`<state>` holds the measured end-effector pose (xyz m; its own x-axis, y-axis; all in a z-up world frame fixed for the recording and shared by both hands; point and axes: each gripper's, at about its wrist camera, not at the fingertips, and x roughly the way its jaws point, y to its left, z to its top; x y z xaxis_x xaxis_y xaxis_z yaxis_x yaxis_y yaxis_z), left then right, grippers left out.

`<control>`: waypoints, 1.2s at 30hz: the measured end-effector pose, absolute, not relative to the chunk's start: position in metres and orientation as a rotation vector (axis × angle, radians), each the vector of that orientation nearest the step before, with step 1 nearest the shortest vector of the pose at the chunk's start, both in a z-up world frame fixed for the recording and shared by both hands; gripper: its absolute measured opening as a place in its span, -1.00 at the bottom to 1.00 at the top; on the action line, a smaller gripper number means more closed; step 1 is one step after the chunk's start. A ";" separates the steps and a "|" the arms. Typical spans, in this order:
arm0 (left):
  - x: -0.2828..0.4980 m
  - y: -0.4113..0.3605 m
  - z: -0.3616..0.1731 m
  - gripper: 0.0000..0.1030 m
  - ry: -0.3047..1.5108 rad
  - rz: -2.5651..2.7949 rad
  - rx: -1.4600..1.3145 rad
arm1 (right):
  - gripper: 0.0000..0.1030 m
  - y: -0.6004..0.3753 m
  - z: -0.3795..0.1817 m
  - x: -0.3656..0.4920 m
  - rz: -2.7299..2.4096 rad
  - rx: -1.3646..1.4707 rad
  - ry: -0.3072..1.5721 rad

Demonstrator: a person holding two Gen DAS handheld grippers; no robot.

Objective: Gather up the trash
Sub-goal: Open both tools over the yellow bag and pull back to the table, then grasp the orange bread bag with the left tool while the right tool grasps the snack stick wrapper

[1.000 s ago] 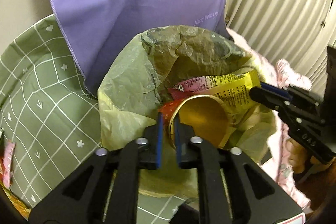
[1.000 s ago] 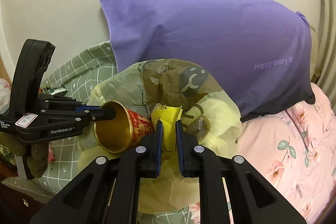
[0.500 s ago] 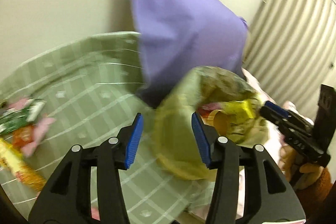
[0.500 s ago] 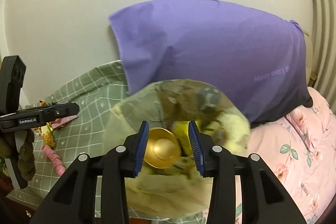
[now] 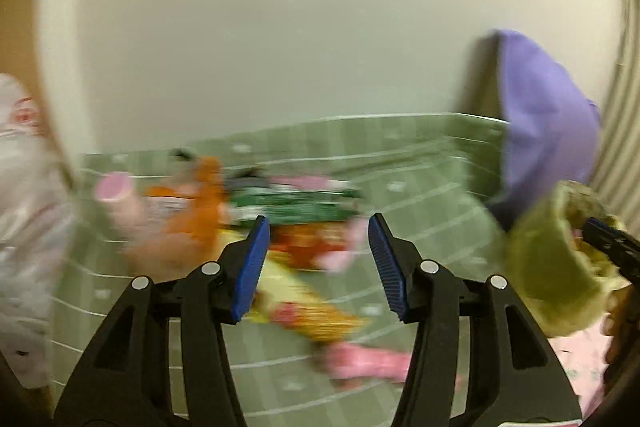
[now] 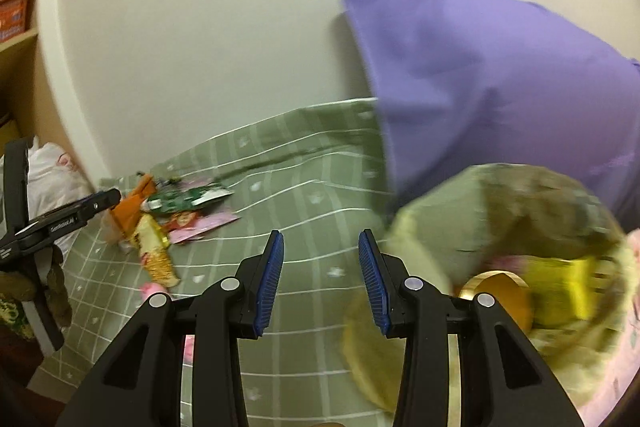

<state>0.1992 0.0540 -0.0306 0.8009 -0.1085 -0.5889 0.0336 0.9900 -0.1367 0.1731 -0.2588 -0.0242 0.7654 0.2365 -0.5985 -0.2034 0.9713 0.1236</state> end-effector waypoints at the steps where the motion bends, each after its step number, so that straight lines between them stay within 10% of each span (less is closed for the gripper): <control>1: 0.200 0.069 -0.035 -0.01 0.634 -0.046 -0.117 | -0.28 -0.250 -0.027 0.177 0.257 0.044 0.666; 26: 0.261 0.195 -0.142 0.26 0.902 0.141 -0.539 | -0.28 -0.149 -0.057 0.238 0.445 -0.089 0.773; 36: 0.222 0.178 -0.114 -0.63 0.876 0.074 -0.500 | -0.28 -0.123 -0.076 0.244 0.610 -0.086 0.828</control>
<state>0.2217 0.1780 -0.1135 0.6456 -0.1386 -0.7510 -0.2632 0.8828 -0.3891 0.2438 -0.1226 -0.0756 0.5161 0.4749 -0.7129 -0.5398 0.8265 0.1598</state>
